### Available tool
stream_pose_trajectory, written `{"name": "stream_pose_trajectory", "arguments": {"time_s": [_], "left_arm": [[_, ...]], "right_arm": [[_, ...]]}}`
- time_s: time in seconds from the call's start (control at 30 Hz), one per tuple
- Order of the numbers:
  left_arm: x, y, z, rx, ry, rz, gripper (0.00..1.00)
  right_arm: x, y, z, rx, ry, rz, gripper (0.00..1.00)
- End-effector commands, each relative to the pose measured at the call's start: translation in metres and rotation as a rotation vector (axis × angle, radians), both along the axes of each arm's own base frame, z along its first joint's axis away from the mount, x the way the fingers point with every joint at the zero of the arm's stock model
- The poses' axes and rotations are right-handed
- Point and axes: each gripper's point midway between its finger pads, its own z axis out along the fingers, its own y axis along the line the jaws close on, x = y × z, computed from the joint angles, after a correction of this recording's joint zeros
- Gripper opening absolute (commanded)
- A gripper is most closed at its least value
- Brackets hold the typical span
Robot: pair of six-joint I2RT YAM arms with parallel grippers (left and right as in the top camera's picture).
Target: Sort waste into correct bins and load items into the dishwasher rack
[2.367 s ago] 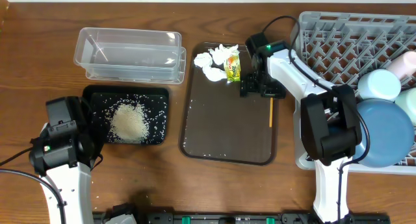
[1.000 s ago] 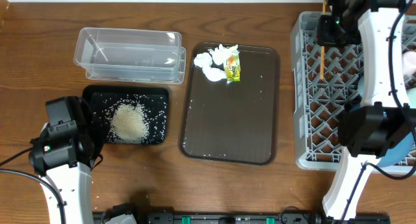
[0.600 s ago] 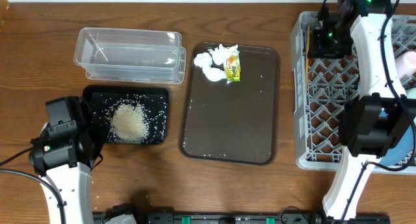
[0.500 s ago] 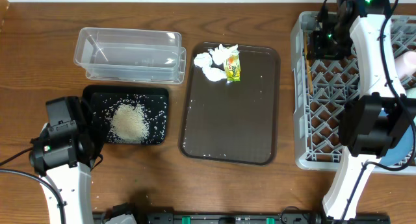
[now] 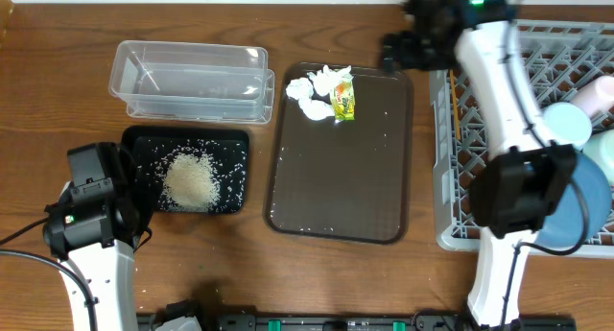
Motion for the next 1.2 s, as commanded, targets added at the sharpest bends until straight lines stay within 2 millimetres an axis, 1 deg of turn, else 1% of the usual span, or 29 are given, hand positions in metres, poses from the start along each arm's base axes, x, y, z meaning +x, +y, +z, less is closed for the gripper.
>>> {"name": "stream_pose_trajectory", "arguments": {"time_s": [0.0,0.1,0.2,0.27,0.33,0.4,0.47,0.5,0.57,0.63,0.67,0.73,0.77,0.8,0.93,1.0,1.17], "left_arm": [[0.002,0.001,0.005,0.003,-0.012,-0.001,0.97],[0.002,0.001,0.005,0.003,-0.012,-0.001,0.97],[0.002,0.001,0.005,0.003,-0.012,-0.001,0.97],[0.002,0.001,0.005,0.003,-0.012,-0.001,0.97],[0.002,0.001,0.005,0.003,-0.012,-0.001,0.97],[0.002,0.001,0.005,0.003,-0.012,-0.001,0.97],[0.002,0.001,0.005,0.003,-0.012,-0.001,0.97],[0.002,0.001,0.005,0.003,-0.012,-0.001,0.97],[0.002,0.001,0.005,0.003,-0.012,-0.001,0.97],[0.002,0.001,0.005,0.003,-0.012,-0.001,0.97],[0.002,0.001,0.005,0.003,-0.012,-0.001,0.97],[0.002,0.001,0.005,0.003,-0.012,-0.001,0.97],[0.002,0.001,0.005,0.003,-0.012,-0.001,0.97],[0.002,0.001,0.005,0.003,-0.012,-0.001,0.97],[0.002,0.001,0.005,0.003,-0.012,-0.001,0.97],[0.002,0.001,0.005,0.003,-0.012,-0.001,0.97],[0.002,0.001,0.005,0.003,-0.012,-0.001,0.97]], "right_arm": [[0.004,0.03,0.021,-0.031,-0.089,-0.027,0.99],[0.01,0.048,0.021,-0.093,-0.152,-0.07,0.99],[0.007,0.062,0.026,-0.12,-0.185,-0.104,0.99],[0.006,0.062,0.031,-0.144,-0.204,-0.136,0.99],[0.007,0.052,0.036,-0.186,-0.225,-0.166,0.99],[0.009,0.033,0.039,-0.236,-0.235,-0.211,0.99],[0.011,0.004,0.041,-0.276,-0.221,-0.288,0.99],[0.01,-0.006,0.041,-0.281,-0.21,-0.312,0.99],[0.011,-0.04,0.039,-0.293,-0.169,-0.389,0.99],[0.009,-0.066,0.035,-0.304,-0.132,-0.446,0.99],[0.007,-0.086,0.033,-0.317,-0.106,-0.48,0.99],[0.0,-0.115,0.028,-0.34,-0.055,-0.527,0.99],[-0.006,-0.136,0.025,-0.352,-0.018,-0.561,0.99],[-0.01,-0.148,0.024,-0.357,0.002,-0.582,0.99],[-0.019,-0.188,0.019,-0.317,0.07,-0.658,0.99],[-0.02,-0.201,0.018,-0.289,0.083,-0.685,0.99],[-0.024,-0.233,0.018,-0.284,0.093,-0.75,0.99]]}}
